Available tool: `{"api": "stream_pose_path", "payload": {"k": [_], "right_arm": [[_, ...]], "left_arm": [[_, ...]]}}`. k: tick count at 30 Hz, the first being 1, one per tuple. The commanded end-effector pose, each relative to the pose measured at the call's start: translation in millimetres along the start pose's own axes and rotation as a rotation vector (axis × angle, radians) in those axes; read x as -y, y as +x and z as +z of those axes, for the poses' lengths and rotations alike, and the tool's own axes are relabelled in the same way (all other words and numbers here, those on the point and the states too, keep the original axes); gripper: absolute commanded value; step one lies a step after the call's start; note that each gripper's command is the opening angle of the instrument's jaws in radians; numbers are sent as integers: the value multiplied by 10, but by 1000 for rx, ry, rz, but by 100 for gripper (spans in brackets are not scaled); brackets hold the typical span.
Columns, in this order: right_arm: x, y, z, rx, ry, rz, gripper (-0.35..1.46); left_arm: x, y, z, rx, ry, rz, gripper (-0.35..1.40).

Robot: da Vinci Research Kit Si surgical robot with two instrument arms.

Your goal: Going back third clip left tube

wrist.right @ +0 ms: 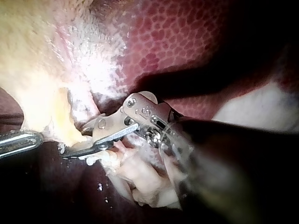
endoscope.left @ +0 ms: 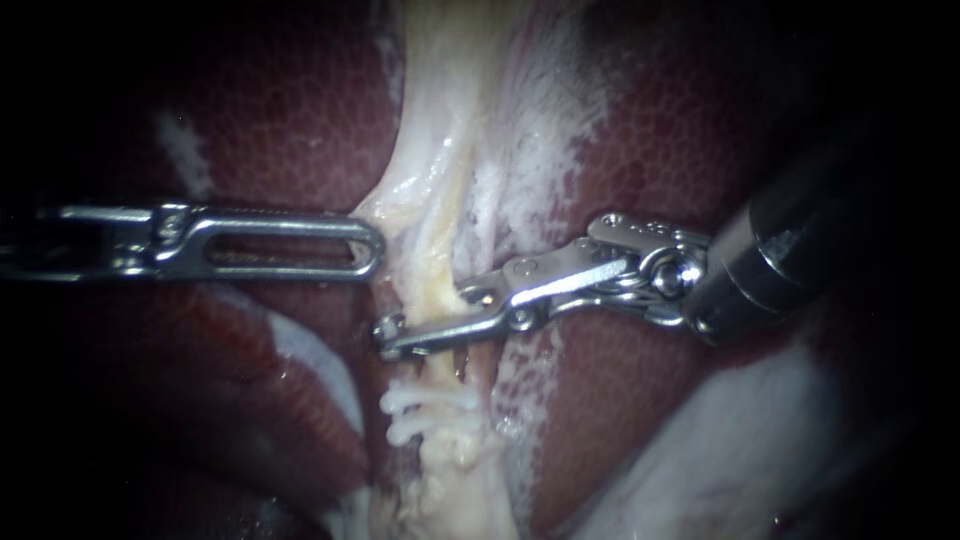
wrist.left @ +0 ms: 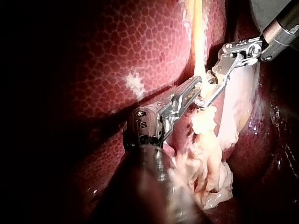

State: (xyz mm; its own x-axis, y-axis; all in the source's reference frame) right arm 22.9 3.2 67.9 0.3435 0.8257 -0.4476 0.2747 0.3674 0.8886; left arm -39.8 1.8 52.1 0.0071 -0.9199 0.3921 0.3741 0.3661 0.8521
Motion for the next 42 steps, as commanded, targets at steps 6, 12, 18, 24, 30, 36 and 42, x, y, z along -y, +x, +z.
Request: {"api": "stream_pose_path", "payload": {"k": [6,12,18,24,30,36,42], "right_arm": [[0,0,0,0,0,0,-35],[0,0,0,0,1,0,-35],[0,2,2,13,4,-147,31],[0,3,7,19,-6,-265,51],[0,4,6,19,-19,-330,55],[0,4,5,22,-29,-388,57],[1,3,-1,22,-47,-447,58]], "left_arm": [[1,0,0,0,0,0,-35],[1,0,0,0,0,0,-35],[1,0,-1,0,-1,0,-35],[2,0,-1,0,-1,0,-35],[3,0,-1,0,-1,0,-35],[4,0,-1,0,-1,0,-35],[4,0,-2,0,-1,0,-35]]}}
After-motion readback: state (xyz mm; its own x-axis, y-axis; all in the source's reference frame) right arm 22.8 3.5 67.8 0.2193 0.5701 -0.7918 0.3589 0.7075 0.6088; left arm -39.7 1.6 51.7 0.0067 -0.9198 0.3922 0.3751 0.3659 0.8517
